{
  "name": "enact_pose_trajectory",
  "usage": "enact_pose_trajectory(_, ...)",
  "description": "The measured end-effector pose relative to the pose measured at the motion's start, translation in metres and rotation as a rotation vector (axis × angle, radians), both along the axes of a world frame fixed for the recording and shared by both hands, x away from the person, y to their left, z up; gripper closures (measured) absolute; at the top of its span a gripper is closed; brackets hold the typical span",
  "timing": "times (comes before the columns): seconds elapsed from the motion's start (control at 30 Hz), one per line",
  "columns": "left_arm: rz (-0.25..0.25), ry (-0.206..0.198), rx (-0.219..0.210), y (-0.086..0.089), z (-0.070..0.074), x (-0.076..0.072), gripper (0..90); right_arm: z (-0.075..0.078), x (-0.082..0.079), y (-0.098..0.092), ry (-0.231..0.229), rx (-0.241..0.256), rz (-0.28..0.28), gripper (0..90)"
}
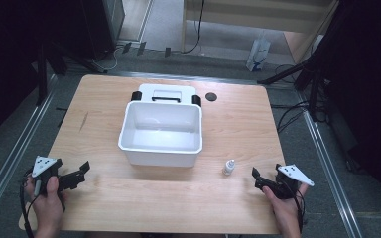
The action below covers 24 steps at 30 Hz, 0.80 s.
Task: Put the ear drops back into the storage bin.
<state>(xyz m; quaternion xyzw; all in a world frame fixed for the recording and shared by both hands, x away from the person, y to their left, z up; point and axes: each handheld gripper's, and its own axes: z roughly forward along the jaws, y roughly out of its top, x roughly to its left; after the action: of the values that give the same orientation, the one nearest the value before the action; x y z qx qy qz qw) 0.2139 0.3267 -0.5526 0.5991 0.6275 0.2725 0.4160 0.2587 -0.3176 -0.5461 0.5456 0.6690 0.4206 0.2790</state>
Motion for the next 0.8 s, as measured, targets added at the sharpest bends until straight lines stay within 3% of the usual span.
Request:
enact_pose_trajectory(0.4,0.003,0.0,-0.007,0.0,0.0,0.0,0.6,0.0,0.001,0.001,0.013,-0.003,-0.016,12.4)
enact_pose_trajectory(0.53,0.004,0.002,-0.005,0.0,0.0,0.0,0.6,0.0,-0.001,0.003,0.008,-0.032,-0.019,13.3)
enact_pose_trajectory(0.7,0.004,0.002,-0.001,0.0,0.0,0.0,0.6,0.008,-0.007,0.004,0.062,-0.012,0.06,16.9)
enact_pose_trajectory(0.8,0.005,0.003,-0.003,0.0,0.0,0.0,0.5,0.014,-0.008,0.011,0.086,-0.047,0.107,16.6)
